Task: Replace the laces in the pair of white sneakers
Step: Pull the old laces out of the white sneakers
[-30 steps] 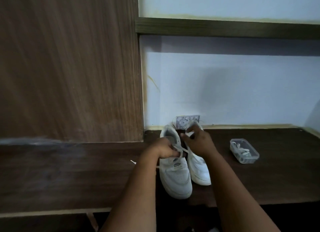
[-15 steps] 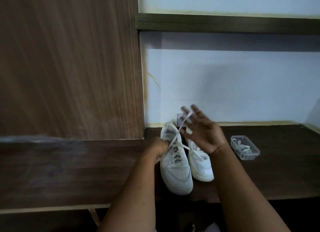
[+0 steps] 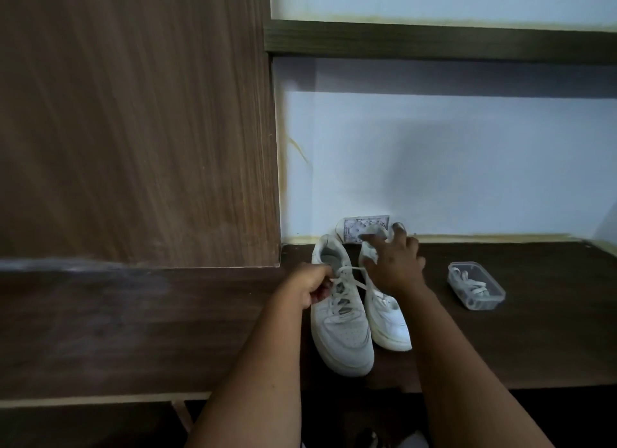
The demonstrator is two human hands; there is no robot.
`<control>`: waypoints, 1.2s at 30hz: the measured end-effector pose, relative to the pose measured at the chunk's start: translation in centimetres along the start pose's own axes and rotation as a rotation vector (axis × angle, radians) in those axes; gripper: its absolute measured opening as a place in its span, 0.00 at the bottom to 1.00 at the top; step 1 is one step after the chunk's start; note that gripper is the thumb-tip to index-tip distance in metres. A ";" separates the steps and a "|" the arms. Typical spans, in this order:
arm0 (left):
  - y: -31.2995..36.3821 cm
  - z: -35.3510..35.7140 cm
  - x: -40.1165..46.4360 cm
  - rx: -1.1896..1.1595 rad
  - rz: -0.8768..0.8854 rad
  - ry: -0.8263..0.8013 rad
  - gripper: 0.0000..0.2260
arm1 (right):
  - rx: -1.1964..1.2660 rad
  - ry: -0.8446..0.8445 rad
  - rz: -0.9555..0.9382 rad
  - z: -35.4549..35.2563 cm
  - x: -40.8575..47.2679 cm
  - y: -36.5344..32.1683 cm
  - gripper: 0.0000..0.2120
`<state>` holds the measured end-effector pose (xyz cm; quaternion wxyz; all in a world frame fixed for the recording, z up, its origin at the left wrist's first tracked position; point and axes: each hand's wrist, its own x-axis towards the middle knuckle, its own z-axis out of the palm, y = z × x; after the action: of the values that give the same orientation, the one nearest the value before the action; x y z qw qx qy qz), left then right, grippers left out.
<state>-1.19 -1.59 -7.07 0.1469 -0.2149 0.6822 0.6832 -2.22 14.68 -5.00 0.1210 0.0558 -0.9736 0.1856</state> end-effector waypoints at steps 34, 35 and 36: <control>0.1 -1.4 -1.7 0.308 0.076 0.080 0.17 | 0.374 -0.200 0.147 3.9 -0.1 -1.7 0.31; 0.0 -0.9 -1.8 0.333 0.110 0.061 0.15 | 0.379 -0.195 0.153 3.9 -0.1 -1.6 0.29; -0.2 -0.4 -2.0 0.344 0.152 0.041 0.12 | 0.373 -0.191 0.149 3.9 -0.1 -1.5 0.26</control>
<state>0.63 -1.78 -6.22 0.1158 -0.1483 0.8061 0.5611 -2.69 11.82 -8.04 0.0015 0.0224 -0.9309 0.3646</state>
